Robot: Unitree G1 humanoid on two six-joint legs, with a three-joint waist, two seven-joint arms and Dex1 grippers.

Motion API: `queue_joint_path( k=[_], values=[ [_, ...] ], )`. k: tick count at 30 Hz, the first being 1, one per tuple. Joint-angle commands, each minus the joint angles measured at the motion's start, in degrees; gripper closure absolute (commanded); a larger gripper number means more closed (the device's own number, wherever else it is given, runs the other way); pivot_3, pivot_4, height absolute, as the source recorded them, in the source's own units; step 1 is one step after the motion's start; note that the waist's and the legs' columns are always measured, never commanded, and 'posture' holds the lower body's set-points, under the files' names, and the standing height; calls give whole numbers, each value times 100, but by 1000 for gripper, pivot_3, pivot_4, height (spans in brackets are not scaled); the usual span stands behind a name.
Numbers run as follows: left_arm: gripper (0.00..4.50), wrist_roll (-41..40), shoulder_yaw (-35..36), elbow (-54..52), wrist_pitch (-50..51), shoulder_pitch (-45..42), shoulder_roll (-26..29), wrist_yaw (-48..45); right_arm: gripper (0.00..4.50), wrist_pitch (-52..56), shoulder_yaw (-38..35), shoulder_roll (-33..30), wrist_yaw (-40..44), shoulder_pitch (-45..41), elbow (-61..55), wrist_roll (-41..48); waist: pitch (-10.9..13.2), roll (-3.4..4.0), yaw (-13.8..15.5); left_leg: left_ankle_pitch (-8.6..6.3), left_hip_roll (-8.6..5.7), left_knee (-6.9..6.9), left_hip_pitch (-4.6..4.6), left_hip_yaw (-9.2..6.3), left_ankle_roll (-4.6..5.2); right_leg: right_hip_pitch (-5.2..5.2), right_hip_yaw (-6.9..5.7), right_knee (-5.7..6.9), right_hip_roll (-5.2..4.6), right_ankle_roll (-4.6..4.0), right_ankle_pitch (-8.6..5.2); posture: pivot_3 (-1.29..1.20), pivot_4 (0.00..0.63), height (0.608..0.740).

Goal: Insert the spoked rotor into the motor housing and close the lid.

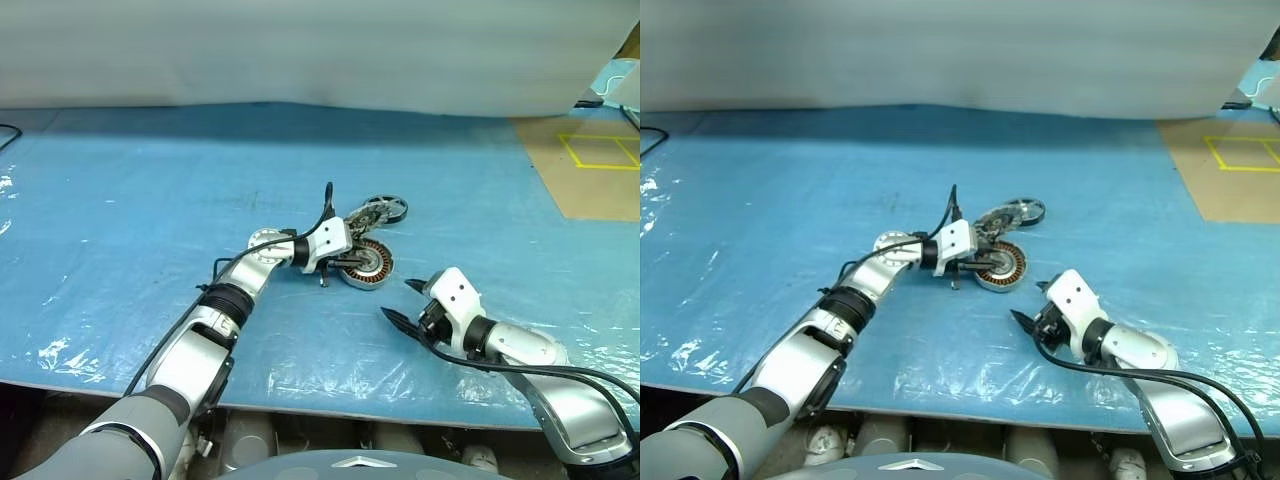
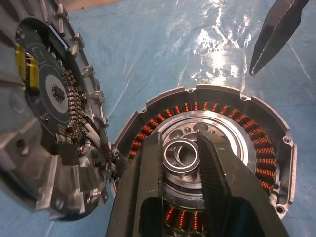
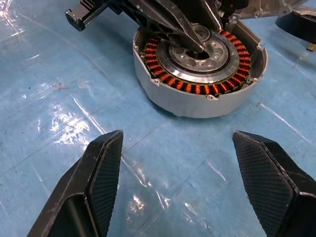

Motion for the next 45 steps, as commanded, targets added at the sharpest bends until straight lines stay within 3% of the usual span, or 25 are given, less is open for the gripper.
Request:
queue_joint_path(
  k=[1,32,39,45],
  values=[
    [3835,144,-135,35,27,48,-16,-44,822,50,-57,6,-17,-48,-245,47,0,0,0,0,0,0,0,0,0,0,0,0,0,0,0,0,150,740],
    [3835,113,-150,122,-47,135,-53,-174,822,-161,-41,13,40,-23,2,-59,0,0,-10,0,0,-6,1,0,0,0,0,-5,1,2,-3,0,150,740],
    [1520,158,-24,211,-88,26,-88,192,822,-123,-14,31,22,-56,-23,-64,0,0,-11,0,0,-8,0,0,0,-1,-1,-7,1,13,2,0,150,740],
    [1520,-339,277,-223,266,1,33,-145,822,-18,-62,8,24,-61,-143,-13,1,-1,-11,0,-1,-6,0,0,0,-1,1,-6,1,8,-1,0,150,740]
  ],
)
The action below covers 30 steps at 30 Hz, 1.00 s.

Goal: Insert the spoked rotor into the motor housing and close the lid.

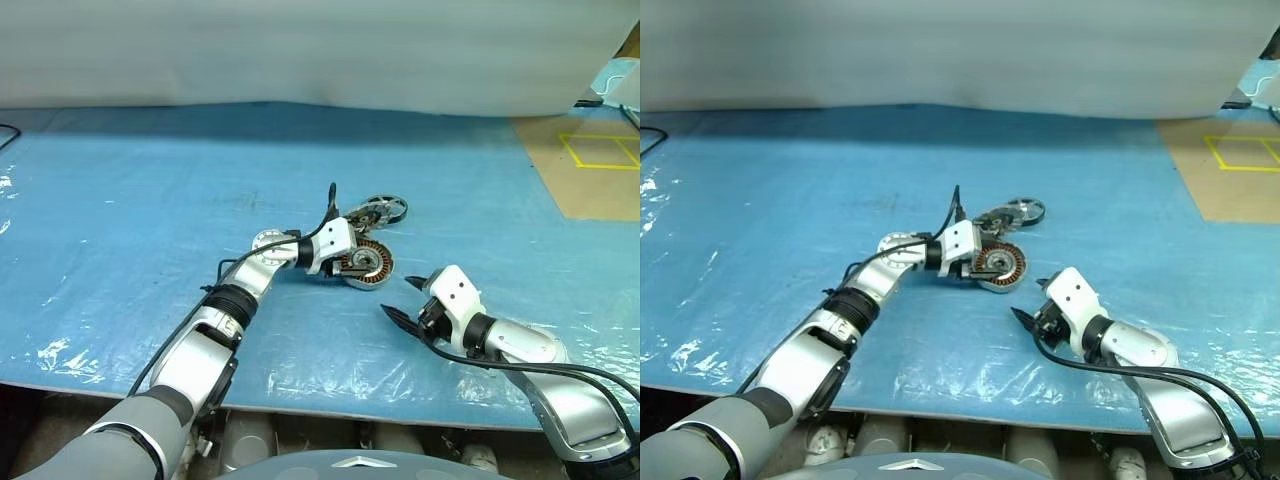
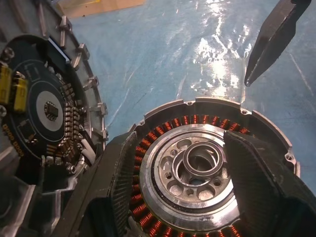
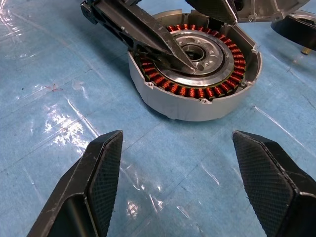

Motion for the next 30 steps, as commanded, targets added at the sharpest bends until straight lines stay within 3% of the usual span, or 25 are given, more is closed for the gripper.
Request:
queue_joint_path(
  k=[1,9,13,21,30],
  values=[
    [1520,-359,240,-468,401,63,173,-331,822,28,-76,-1,16,-17,-246,77,1,-1,-15,0,0,0,0,0,0,-1,0,1,0,-5,-3,0,150,740],
    [1520,-1465,386,-2691,1532,1043,1112,-1718,822,463,-470,106,175,-522,-550,867,6,7,-31,0,1,-28,-11,3,-1,-25,1,0,8,9,6,0,150,740],
    [1469,-1815,543,-3301,1934,1391,1534,-1909,1705,494,-350,-37,395,-969,-329,950,7,9,-16,0,2,-35,-10,4,-1,-25,-3,1,8,3,2,0,150,740],
    [1469,-1945,829,-3804,2139,1763,1729,-1431,4480,6,426,-180,846,-1854,573,424,7,10,-43,0,4,-26,-9,6,-2,-25,-1,6,8,-11,-6,0,150,740],
    [1469,-1967,797,-4205,2252,2046,1772,-1124,4480,-333,601,-476,1422,-2307,1138,204,7,10,-39,0,5,-24,-10,6,-2,-25,-1,11,11,3,3,0,150,740]
  ],
)
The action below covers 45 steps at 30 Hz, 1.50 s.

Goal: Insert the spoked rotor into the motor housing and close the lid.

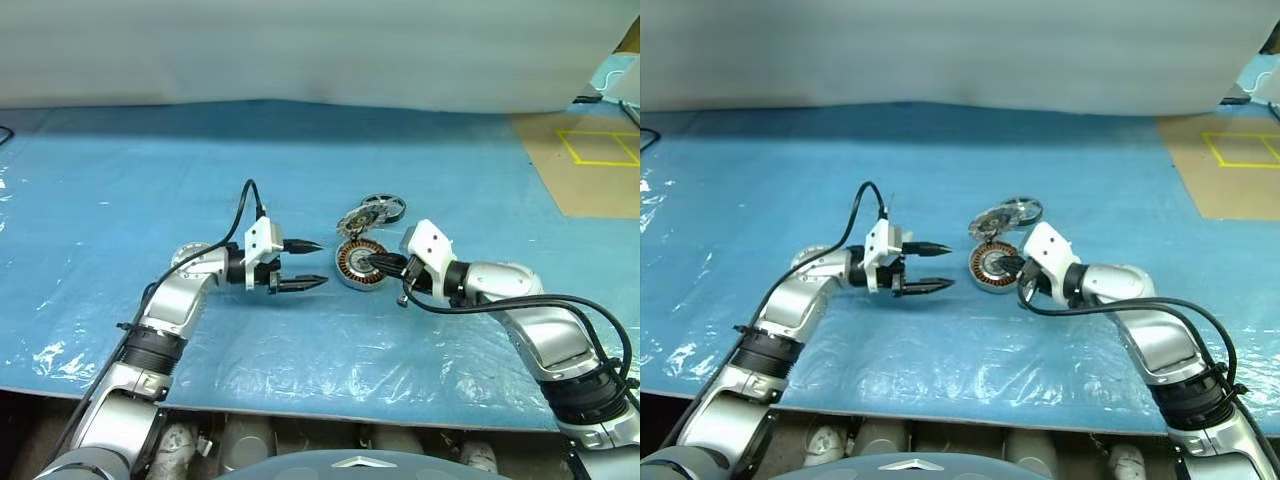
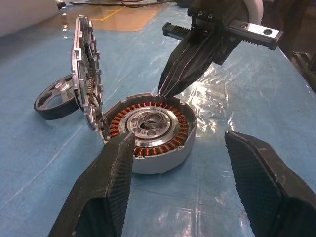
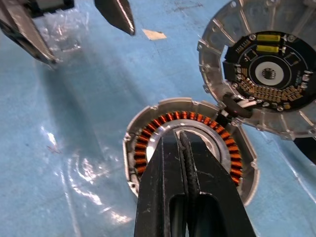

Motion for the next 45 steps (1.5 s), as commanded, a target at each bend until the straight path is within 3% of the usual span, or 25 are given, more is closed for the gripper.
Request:
queue_joint_path(
  k=[1,15,45],
  values=[
    [1469,2,60,-217,-113,25,36,121,4480,-203,-87,-213,332,-93,-8,14,0,0,2,0,0,1,-1,0,0,0,0,0,0,0,0,0,150,740],
    [1469,171,-85,158,-502,30,-100,286,4480,-685,336,-191,777,-494,703,-459,0,0,-75,1,4,32,-1,0,3,4,2,12,0,-19,-9,0,150,740],
    [1469,277,-102,585,-887,-77,-216,214,4480,-969,461,198,649,-650,1324,-820,0,0,-124,2,7,53,-2,0,6,4,3,26,0,-26,-6,0,150,740]
  ],
)
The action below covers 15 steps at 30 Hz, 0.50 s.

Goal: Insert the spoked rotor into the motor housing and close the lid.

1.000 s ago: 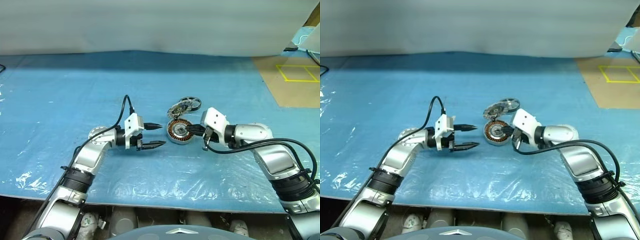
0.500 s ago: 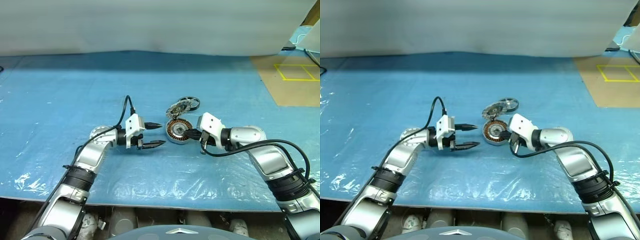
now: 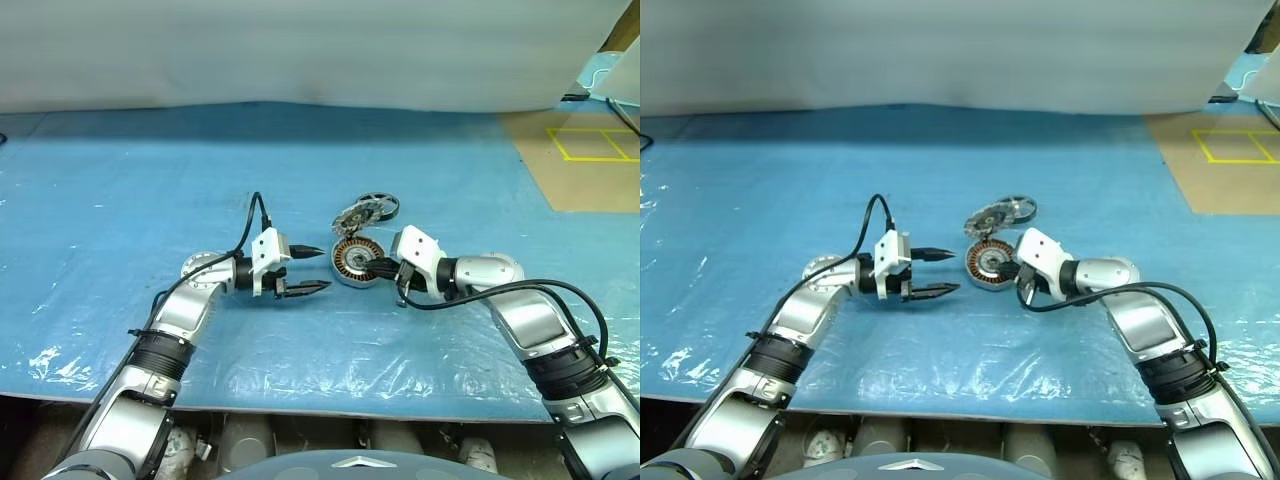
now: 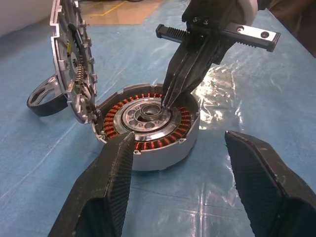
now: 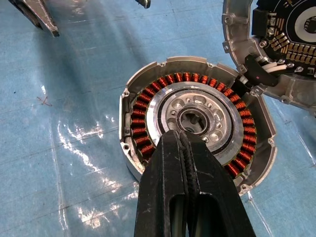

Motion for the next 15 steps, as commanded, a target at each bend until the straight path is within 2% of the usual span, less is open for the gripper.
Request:
queue_joint_path(
  k=[1,15],
  values=[
    [1469,-63,80,4,-118,-108,12,-28,4480,-113,35,102,-41,-126,82,-107,0,0,-1,0,0,1,0,0,0,0,0,1,0,0,0,0,150,740],
    [1469,-43,26,-44,-108,-93,-30,-12,4480,-174,32,357,-107,-225,177,-267,0,0,-12,0,1,5,4,0,0,0,2,9,0,-2,1,0,150,740]
  ],
)
